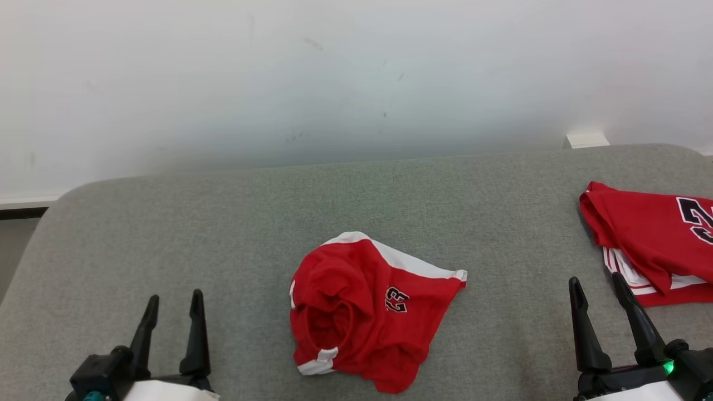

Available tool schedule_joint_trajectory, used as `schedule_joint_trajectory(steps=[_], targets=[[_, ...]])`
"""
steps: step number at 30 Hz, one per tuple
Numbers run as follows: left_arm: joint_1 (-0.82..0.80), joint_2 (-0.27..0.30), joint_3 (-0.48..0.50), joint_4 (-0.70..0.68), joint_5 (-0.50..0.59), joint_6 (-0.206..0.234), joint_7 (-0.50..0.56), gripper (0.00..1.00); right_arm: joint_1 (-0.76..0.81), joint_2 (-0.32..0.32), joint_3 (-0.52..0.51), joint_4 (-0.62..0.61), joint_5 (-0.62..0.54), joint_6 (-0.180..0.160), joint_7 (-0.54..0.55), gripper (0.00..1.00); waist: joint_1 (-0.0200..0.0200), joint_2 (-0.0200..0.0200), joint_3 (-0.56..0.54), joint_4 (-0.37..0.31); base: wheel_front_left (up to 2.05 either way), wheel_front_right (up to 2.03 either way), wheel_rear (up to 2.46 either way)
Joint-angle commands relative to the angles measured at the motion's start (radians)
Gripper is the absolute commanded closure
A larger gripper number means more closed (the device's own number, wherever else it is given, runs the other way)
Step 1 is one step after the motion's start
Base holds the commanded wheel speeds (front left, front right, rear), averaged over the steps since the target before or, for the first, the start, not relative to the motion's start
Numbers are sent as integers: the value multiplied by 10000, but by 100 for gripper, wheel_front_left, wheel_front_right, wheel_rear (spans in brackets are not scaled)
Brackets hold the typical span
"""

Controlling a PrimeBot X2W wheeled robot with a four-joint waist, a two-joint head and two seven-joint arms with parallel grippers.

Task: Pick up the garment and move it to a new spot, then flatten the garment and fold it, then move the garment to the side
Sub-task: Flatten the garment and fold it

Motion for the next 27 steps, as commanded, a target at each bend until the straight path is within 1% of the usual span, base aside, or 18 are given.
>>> schedule_joint_trajectory(steps=[1, 10, 14, 20, 27], targets=[[-93, -26, 36, 42, 68, -46, -12, 0, -95, -64, 0, 63, 73, -20, 16, 0, 0, 0, 26, 5, 0, 0, 0], [-381, -74, -53, 80, 213, -211, -12, 0, -320, -177, 37, 237, 50, -20, 16, 0, 0, 0, 345, 240, 0, 0, 0], [-507, -87, -230, 123, 250, -277, -11, 0, -487, -395, 158, 667, 217, -20, 25, 0, 0, 0, 486, 512, 0, 0, 0], [-725, -95, -372, 129, 114, -330, -6, 0, -1359, -775, 708, 1419, 220, -22, 811, 0, 0, 0, 776, 1106, 0, 0, 0], [-941, -97, -540, 172, -167, -252, -6, 0, -2650, -746, 1066, 2906, 458, -20, 2137, 0, 0, 0, 991, 1946, 0, 0, 0]])
